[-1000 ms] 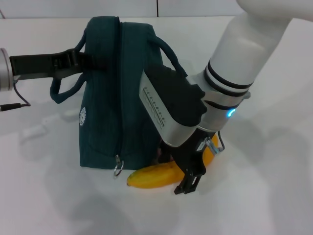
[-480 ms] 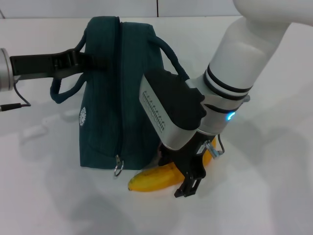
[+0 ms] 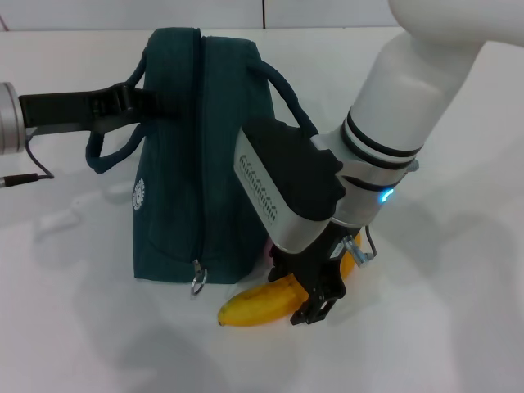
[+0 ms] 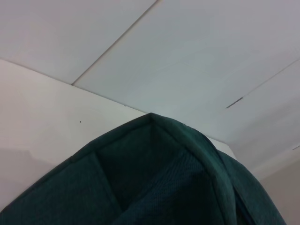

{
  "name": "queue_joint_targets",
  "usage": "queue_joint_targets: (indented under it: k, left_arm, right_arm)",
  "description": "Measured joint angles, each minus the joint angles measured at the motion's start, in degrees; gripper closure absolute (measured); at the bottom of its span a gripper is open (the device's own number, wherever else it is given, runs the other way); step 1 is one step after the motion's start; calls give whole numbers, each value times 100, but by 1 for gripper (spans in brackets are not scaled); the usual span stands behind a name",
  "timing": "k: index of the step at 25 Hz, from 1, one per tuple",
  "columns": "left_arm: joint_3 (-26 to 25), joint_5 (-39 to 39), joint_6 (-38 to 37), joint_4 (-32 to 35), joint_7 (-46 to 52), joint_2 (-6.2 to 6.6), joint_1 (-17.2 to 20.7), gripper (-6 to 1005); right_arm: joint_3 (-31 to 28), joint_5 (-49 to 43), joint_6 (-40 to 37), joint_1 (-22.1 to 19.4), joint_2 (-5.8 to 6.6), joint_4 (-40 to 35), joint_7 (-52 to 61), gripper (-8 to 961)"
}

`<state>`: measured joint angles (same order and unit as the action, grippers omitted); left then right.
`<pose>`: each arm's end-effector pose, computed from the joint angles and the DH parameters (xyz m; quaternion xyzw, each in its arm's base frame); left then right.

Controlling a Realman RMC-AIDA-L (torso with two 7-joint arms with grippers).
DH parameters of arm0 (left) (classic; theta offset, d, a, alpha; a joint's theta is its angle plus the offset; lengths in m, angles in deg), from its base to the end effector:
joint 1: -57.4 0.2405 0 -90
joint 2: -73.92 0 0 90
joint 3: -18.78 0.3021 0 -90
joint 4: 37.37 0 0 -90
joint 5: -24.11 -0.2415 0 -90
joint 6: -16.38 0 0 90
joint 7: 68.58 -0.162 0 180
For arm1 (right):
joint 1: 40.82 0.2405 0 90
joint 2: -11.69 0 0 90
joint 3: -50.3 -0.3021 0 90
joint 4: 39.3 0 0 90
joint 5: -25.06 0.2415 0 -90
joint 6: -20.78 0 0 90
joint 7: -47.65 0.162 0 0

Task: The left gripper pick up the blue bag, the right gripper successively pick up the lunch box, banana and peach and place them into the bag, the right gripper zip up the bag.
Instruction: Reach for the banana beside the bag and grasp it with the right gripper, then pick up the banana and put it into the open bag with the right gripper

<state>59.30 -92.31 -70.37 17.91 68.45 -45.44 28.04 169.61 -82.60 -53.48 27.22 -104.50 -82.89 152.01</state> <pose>-0.2897 0.4124 0.0207 -0.7803 -0.5568 -0.2610 0.1136 0.0832 0.3908 -0.1861 0.9513 0.1903 0.2053 0.1290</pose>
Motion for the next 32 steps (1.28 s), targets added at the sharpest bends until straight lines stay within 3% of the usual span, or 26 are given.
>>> queue_joint_targets:
  k: [9, 14, 18, 32]
  left_arm:
    - [-31, -2, 10, 0, -2, 14, 14, 963]
    - [-42, 0, 6, 0, -2, 40, 59, 963]
    - [-45, 0, 2, 1, -2, 61, 67, 963]
    - [-53, 56, -13, 33, -1, 79, 88, 963]
  right_arm:
    - [119, -30, 70, 0, 0, -212, 112, 372]
    - [83, -86, 49, -16, 0, -429, 251, 535]
    - [-41, -366, -148, -125, 0, -758, 517, 535]
    - [-1958, -1321, -1364, -1246, 26, -1755, 854, 534]
